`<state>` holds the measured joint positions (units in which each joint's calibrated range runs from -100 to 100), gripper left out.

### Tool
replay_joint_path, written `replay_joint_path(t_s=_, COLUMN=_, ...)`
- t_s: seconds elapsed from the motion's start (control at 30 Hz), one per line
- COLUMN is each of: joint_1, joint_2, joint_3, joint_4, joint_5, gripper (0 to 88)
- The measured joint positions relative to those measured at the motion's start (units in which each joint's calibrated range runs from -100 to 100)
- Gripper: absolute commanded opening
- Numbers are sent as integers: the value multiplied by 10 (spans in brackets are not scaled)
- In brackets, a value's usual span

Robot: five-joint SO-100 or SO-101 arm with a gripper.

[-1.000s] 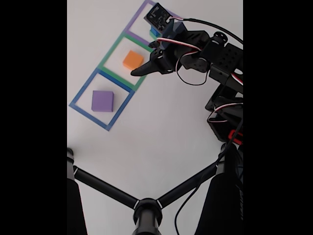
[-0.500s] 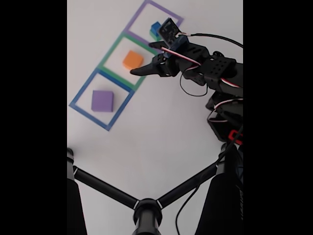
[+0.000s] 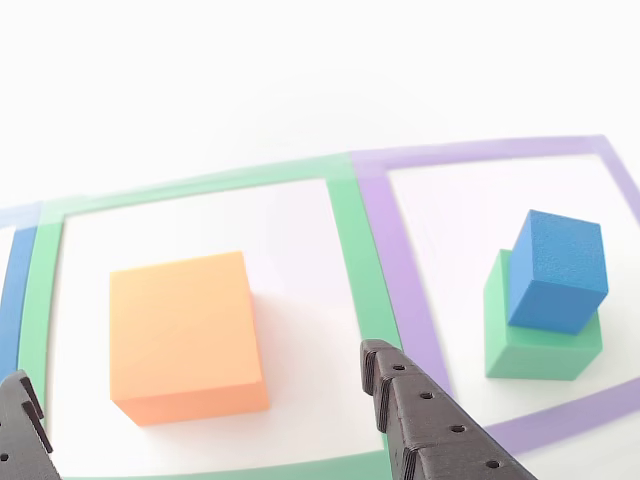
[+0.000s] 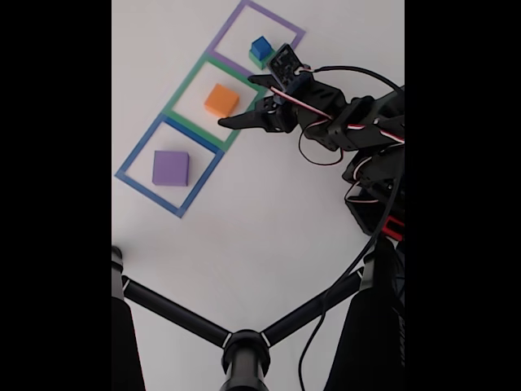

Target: Tower of hanoi

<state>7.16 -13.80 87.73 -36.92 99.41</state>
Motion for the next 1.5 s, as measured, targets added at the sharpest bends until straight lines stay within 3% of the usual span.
replay_joint_path(t_s=0.53, joint_1=-19, joint_2=159, joint_3=-84, joint_4=-93, joint_5=6, gripper=362)
replay_joint_path(t_s=1.5, joint_1=-38, joint_2=214, joint_3=-93, joint_4=-121, joint_5=6, gripper=295)
